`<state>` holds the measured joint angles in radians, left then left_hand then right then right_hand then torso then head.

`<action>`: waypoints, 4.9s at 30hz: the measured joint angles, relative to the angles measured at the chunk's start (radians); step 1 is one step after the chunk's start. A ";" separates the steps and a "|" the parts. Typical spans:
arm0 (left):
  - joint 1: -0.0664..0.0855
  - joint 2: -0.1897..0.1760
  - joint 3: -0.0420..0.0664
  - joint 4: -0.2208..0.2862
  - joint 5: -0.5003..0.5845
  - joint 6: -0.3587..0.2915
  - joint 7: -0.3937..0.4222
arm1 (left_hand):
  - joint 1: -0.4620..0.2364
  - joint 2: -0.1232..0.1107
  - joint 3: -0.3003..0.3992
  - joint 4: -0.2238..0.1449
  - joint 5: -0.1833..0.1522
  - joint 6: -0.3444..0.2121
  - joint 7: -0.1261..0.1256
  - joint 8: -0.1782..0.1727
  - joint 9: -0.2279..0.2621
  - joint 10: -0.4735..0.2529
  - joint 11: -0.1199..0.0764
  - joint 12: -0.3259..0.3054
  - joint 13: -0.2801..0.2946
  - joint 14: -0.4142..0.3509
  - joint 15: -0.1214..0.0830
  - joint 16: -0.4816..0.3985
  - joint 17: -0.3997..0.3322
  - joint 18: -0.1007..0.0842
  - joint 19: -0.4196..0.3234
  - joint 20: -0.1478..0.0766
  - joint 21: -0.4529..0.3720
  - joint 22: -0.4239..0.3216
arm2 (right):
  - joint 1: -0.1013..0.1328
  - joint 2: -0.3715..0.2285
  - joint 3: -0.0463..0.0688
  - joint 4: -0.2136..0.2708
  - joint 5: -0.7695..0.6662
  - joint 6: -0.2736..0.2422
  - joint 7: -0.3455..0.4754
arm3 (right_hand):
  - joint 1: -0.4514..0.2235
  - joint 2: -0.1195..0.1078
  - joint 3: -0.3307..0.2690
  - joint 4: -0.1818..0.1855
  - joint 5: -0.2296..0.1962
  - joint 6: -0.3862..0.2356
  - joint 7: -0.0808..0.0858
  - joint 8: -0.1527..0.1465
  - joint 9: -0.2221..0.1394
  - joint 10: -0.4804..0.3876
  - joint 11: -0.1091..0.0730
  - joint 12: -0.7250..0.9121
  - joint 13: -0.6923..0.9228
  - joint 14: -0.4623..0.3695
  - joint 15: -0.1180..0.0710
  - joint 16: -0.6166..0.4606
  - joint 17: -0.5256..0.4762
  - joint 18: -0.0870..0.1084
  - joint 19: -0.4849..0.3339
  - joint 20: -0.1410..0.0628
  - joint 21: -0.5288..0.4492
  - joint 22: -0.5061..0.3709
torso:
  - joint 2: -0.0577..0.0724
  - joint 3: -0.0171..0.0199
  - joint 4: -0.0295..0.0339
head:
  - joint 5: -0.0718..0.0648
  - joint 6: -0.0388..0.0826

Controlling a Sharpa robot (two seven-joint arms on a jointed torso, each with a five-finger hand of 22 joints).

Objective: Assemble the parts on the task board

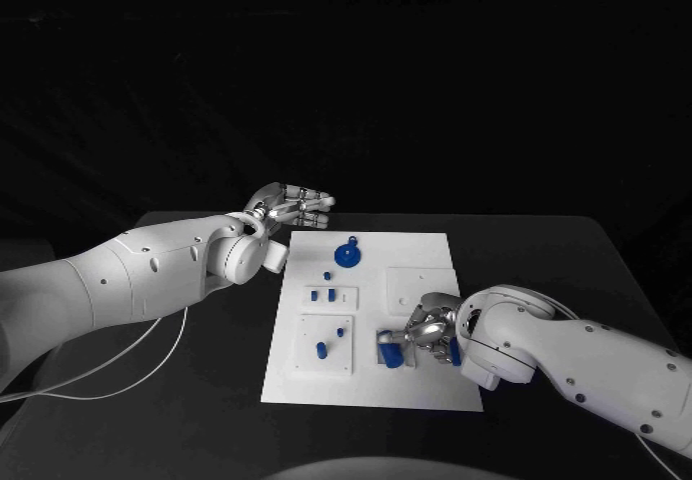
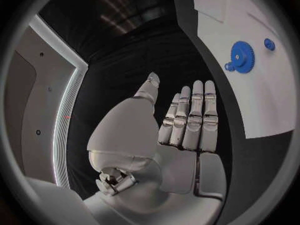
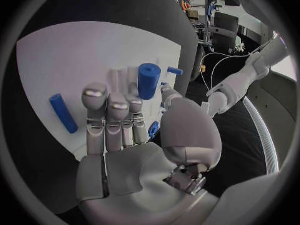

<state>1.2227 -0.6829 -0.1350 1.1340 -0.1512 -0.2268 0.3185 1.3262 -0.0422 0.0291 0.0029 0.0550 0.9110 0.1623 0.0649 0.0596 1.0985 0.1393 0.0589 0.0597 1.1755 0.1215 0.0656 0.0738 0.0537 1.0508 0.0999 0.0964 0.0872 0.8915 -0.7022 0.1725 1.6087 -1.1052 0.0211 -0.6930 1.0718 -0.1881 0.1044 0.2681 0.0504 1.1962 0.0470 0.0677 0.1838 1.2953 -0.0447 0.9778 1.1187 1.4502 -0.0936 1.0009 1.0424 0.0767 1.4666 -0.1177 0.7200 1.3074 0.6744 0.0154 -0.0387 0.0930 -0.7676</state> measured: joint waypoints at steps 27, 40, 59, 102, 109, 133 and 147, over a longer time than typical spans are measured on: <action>0.000 -0.005 0.000 0.000 -0.004 0.004 -0.009 | 0.000 0.000 0.004 0.004 0.000 0.000 0.000 0.000 0.000 -0.004 0.004 0.000 0.000 0.000 0.000 0.000 0.000 0.000 0.000 0.000 0.000 0.000 | -0.004 -0.091 -0.004 0.104 -0.006 0.009 0.009 | 0.079 0.030 -0.048 -0.088 0.000 0.030 -0.009 -0.006 0.017 0.015 0.000 0.016 0.024 0.003 -0.003 -0.008 0.010 0.000 0.000 0.000 0.011 0.000 | 0.000 0.0010 -0.0010 | 0.003 0.006; 0.000 -0.007 0.000 -0.001 -0.006 0.008 -0.012 | 0.004 -0.004 0.004 0.004 0.000 0.000 0.000 0.000 0.000 -0.004 0.004 0.000 0.000 0.000 0.000 0.000 0.000 0.000 0.000 0.000 0.000 -0.001 | -0.009 -0.113 -0.003 0.122 -0.005 0.041 0.039 | 0.087 0.030 -0.034 -0.102 0.000 0.033 -0.012 -0.006 0.027 0.015 0.000 0.016 0.025 0.003 -0.003 -0.008 0.010 0.000 0.000 0.000 0.012 0.000 | 0.000 0.0011 -0.0004 | 0.004 0.008; 0.000 -0.007 -0.001 -0.002 -0.009 0.013 -0.016 | 0.004 -0.004 0.004 0.009 0.000 0.000 0.000 0.000 0.000 -0.004 0.004 0.000 0.000 0.000 0.000 0.000 0.000 0.000 0.000 0.000 0.000 -0.001 | -0.020 -0.067 -0.004 0.078 -0.019 0.041 0.020 | 0.029 0.088 0.068 -0.126 0.021 0.041 -0.012 -0.005 0.031 0.022 0.000 0.020 0.031 0.002 -0.003 0.001 0.010 0.000 0.000 0.000 0.021 0.000 | 0.001 -0.0004 0.0018 | 0.004 -0.001; 0.000 -0.007 -0.001 -0.003 -0.055 0.031 -0.031 | 0.004 -0.004 0.004 0.009 0.000 0.000 0.000 0.000 0.000 -0.007 0.007 0.000 0.000 -0.003 0.003 0.000 0.000 0.000 0.000 0.000 0.000 0.000 | -0.057 -0.033 0.002 0.037 0.017 0.066 0.023 | -0.003 0.122 0.057 -0.246 0.179 0.056 -0.018 0.003 0.007 0.022 0.000 0.020 0.033 0.004 -0.005 0.008 0.010 0.000 0.000 0.000 0.031 0.000 | 0.000 0.0001 0.0001 | 0.003 -0.013; 0.000 -0.008 -0.001 -0.003 -0.059 0.031 -0.033 | 0.004 -0.004 0.004 0.009 0.000 0.000 0.000 0.000 0.000 -0.011 0.004 0.000 0.000 -0.002 0.002 0.000 0.000 0.000 0.000 0.000 0.000 0.000 | -0.060 -0.051 0.002 0.054 0.017 0.061 0.025 | 0.029 0.064 0.065 -0.213 0.174 0.050 -0.023 -0.011 0.007 0.022 0.000 0.020 0.033 0.004 -0.005 0.008 0.009 0.000 0.000 0.000 0.031 0.000 | 0.000 0.0004 0.0000 | 0.004 -0.011; 0.000 -0.024 -0.002 0.002 -0.064 0.031 -0.033 | 0.004 -0.004 0.002 0.006 0.000 0.074 -0.009 0.000 0.002 0.032 -0.013 0.000 0.000 0.004 -0.004 0.000 0.002 0.000 0.000 0.000 0.000 0.000 | -0.065 -0.210 0.152 0.098 0.036 0.056 0.069 | 0.139 0.065 0.031 -0.258 0.163 0.037 -0.022 -0.006 0.098 0.042 -0.005 0.114 0.112 0.005 -0.005 0.014 0.025 0.000 -0.002 -0.002 0.038 0.000 | 0.000 0.0011 -0.0017 | -0.014 0.004; 0.000 -0.040 -0.002 0.028 -0.063 0.021 -0.014 | 0.002 0.006 -0.015 -0.011 0.000 0.081 -0.013 0.000 0.002 0.068 -0.022 0.000 0.000 0.013 -0.013 0.000 0.004 0.000 0.005 -0.005 0.004 0.001 | -0.070 -0.256 0.167 0.048 -0.052 0.073 0.046 | 0.118 0.059 0.045 -0.241 0.132 0.028 -0.021 -0.006 0.221 0.045 -0.009 0.106 0.107 0.008 -0.008 0.016 0.029 0.000 0.000 -0.008 0.043 0.000 | 0.000 0.0006 -0.0004 | -0.036 0.005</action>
<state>1.2225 -0.7232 -0.1367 1.1622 -0.2143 -0.2057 0.3043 1.3283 -0.0360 0.0138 -0.0079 0.0550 0.9925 0.1489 0.0649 0.0614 1.1664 0.1178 0.0589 0.0597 1.1883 0.1089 0.0656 0.0779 0.0537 1.0562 0.0945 0.1005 0.0877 0.8211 -0.9579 0.3395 1.6569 -1.1575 0.0938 -0.6468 1.1896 -0.1289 0.1489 0.0271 0.1820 1.2239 0.0263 0.0622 0.4044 1.3405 -0.0536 1.0834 1.2255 1.4583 -0.1017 1.0167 1.0712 0.0767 1.4668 -0.1253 0.7626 1.3073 0.6746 0.0160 -0.0391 0.0569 -0.7627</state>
